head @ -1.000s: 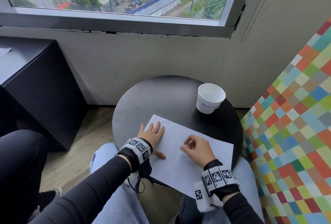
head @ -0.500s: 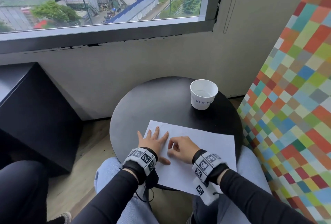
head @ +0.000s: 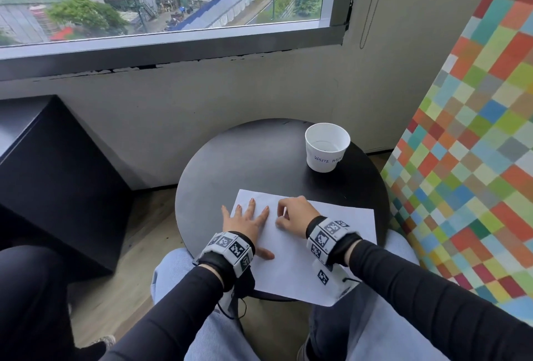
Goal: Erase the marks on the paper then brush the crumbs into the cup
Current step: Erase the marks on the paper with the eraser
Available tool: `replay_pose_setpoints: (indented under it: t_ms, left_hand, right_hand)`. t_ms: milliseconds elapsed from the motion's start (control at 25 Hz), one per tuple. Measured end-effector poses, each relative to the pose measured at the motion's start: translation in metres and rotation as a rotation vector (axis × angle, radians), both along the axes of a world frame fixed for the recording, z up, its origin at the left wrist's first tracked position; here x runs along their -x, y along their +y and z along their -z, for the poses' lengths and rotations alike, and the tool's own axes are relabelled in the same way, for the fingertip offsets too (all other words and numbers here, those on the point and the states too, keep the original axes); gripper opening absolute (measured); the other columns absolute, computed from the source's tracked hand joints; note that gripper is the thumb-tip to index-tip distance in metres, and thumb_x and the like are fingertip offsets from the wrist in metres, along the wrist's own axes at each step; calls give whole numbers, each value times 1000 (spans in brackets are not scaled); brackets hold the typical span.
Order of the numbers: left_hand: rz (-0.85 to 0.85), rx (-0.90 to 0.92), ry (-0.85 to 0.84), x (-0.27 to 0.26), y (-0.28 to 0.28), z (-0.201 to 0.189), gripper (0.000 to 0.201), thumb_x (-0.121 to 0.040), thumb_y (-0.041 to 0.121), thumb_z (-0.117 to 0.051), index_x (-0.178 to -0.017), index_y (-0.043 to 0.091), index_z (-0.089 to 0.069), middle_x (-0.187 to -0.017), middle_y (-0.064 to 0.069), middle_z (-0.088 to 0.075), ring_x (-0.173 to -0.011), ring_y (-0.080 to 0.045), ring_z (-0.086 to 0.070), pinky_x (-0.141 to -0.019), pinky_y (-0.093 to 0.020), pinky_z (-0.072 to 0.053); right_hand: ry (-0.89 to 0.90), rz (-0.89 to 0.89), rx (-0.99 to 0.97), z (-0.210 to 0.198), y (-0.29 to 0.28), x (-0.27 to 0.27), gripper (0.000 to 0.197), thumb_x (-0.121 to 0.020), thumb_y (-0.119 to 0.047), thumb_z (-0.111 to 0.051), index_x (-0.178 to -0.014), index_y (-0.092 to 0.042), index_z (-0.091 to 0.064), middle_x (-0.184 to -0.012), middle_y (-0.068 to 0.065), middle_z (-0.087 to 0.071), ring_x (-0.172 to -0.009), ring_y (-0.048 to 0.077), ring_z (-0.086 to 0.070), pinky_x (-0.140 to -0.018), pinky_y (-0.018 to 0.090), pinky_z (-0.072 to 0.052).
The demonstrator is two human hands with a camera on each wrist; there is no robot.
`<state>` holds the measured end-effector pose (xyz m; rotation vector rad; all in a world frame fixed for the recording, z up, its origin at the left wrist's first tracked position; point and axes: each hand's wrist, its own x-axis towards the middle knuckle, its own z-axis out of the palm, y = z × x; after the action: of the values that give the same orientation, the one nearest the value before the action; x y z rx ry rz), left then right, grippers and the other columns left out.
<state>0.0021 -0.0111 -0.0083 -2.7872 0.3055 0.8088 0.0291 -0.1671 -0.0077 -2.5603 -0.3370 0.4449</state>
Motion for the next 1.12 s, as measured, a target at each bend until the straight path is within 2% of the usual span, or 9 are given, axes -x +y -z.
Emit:
replay_pose_setpoints:
  t_ms: [200, 400, 600, 760, 960, 1120]
  left_hand:
    - [-5, 4, 9, -1, 0, 0, 121, -73, 80, -58, -155, 32, 16, -164, -8, 18, -152, -35, 0, -116, -67, -2]
    - [-8, -12, 12, -1, -1, 0, 120, -74, 80, -58, -155, 32, 16, -164, -8, 18, -151, -36, 0, -116, -66, -2]
    - [-12, -13, 19, -1, -2, 1, 121, -74, 80, -58, -155, 32, 18, -163, -8, 20, -151, -38, 1, -115, -67, -1]
    - [-18, -16, 23, -1, -2, 0, 120, -75, 80, -57, -155, 31, 17, -164, -8, 19, -151, -37, 1, -116, -65, -1]
    - [-16, -30, 26, -1, -2, 1, 123, -75, 81, -55, -155, 25, 20, -163, -8, 21, -151, -37, 2, -117, -65, 0]
    - [-38, -10, 24, -1, -1, 2, 124, -75, 81, -56, -155, 23, 18, -164, -6, 20, -152, -35, 3, -117, -64, 0]
  right_hand:
    - [60, -199, 49, 1, 9, 27, 10, -81, -20, -63, -89, -14, -66, -92, 10, -68, -89, 23, -61, -80, 29, -50]
    - [-17, -47, 78, -4, 3, -5, 12, -84, -17, -57, -93, -12, -61, -100, 13, -66, -96, 29, -60, -80, 28, -47]
    - [61, -184, 69, 4, 9, 23, 9, -81, -20, -59, -88, -15, -61, -95, 11, -66, -90, 29, -62, -78, 32, -50]
    - [-41, -25, 79, 0, -5, -9, 10, -81, -17, -57, -89, -13, -62, -93, 13, -67, -91, 31, -61, -78, 29, -47]
    - [15, -247, 58, 2, 1, 21, 7, -81, -18, -59, -87, -16, -63, -85, 9, -67, -80, 26, -60, -73, 28, -49]
    - [-72, -57, 84, -3, -7, -12, 11, -81, -16, -57, -90, -12, -62, -88, 12, -69, -88, 30, -61, -73, 26, -45]
